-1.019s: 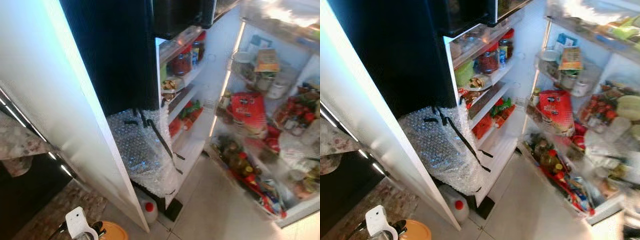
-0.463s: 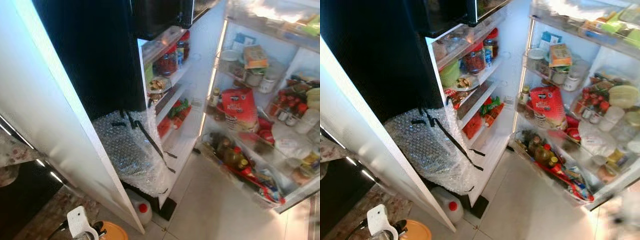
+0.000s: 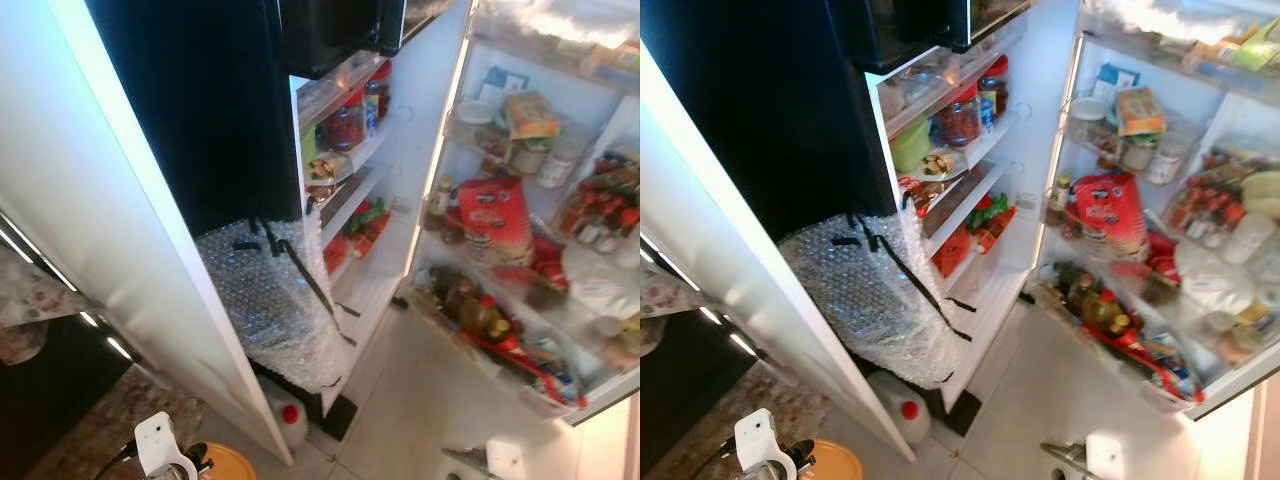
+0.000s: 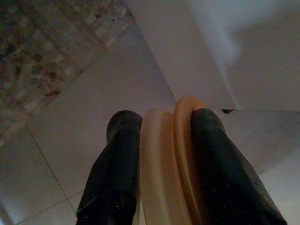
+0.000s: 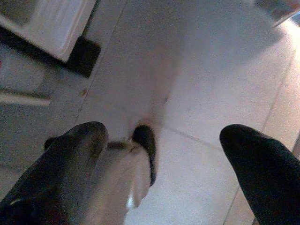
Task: Restocking fridge
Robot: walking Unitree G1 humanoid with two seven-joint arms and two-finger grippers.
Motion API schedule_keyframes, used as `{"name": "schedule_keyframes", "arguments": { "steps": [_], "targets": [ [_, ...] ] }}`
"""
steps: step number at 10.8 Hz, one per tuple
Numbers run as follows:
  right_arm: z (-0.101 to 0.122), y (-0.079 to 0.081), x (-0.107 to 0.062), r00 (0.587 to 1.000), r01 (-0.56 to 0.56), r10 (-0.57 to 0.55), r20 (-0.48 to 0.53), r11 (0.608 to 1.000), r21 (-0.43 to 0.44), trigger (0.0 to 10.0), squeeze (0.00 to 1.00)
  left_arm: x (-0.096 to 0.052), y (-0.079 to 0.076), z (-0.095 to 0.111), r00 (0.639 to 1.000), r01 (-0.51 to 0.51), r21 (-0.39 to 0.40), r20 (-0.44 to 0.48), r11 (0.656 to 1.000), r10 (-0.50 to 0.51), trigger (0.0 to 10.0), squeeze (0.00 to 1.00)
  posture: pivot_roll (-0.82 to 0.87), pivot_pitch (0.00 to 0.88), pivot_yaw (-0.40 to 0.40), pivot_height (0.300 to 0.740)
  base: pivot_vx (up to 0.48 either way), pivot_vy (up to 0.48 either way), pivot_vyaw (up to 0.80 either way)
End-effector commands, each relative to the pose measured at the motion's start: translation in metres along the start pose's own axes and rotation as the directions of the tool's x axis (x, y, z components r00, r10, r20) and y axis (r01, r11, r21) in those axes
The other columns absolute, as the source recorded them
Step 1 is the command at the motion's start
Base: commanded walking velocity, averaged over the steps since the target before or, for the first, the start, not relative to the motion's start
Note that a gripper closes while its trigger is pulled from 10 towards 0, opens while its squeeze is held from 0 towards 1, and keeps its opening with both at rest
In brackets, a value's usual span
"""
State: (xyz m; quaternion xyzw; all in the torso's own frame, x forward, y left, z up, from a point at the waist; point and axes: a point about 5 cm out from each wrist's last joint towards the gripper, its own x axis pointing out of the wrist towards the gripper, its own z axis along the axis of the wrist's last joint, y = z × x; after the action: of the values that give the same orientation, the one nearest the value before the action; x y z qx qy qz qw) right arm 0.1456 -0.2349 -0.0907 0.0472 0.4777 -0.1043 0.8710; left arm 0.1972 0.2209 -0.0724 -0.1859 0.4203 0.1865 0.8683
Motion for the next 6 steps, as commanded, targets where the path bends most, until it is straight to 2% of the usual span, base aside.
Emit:
{"name": "schedule_keyframes", "arguments": {
  "steps": [1, 2, 3, 4, 5, 6],
  "targets": [
    [0.009, -0.005, 0.0, 0.999, 0.01, -0.01, 0.038, 1.0, 0.005, 10.0, 0.0, -0.001, 0.008, -0.004, 1.0, -0.023, 0.009, -0.012, 1.0, 0.023, 10.0, 0.0, -0.11, 0.001, 0.074, 0.74, 0.0, 0.0, 0.0],
    [0.009, -0.005, 0.0, 0.999, 0.012, -0.012, 0.041, 1.0, -0.005, 10.0, 0.0, -0.001, 0.009, -0.004, 1.0, -0.022, 0.014, -0.016, 1.0, 0.022, 10.0, 0.0, -0.11, 0.0, 0.074, 0.74, 0.0, 0.0, 0.0],
    [0.01, -0.006, 0.0, 0.999, 0.019, -0.018, 0.05, 1.0, -0.008, 10.0, 0.0, -0.001, 0.009, -0.005, 1.0, -0.021, 0.018, -0.02, 1.0, 0.021, 10.0, 0.0, -0.11, 0.0, 0.073, 0.74, 0.0, 0.0, 0.41],
    [0.014, -0.009, 0.0, 0.997, 0.03, -0.031, 0.072, 1.0, 0.005, 10.0, 0.0, -0.002, 0.01, -0.006, 1.0, -0.021, 0.022, -0.023, 1.0, 0.022, 10.0, 0.0, -0.11, 0.0, 0.073, 0.74, 0.0, 0.0, 0.8],
    [0.016, -0.01, 0.0, 0.997, 0.03, -0.031, 0.072, 0.999, 0.016, 10.0, 0.0, -0.002, 0.01, -0.007, 0.999, -0.023, 0.027, -0.025, 0.999, 0.023, 10.0, 0.0, -0.11, 0.0, 0.074, 0.74, 0.0, 0.0, 0.0],
    [0.019, -0.008, 0.001, 0.997, 0.015, -0.012, 0.08, 0.999, -0.036, 10.0, 0.0, -0.002, 0.011, -0.009, 0.999, -0.019, 0.037, -0.032, 0.999, 0.021, 10.0, 0.0, -0.1, 0.0, 0.074, 0.74, 0.0, 0.0, 0.0]
  ]
}}
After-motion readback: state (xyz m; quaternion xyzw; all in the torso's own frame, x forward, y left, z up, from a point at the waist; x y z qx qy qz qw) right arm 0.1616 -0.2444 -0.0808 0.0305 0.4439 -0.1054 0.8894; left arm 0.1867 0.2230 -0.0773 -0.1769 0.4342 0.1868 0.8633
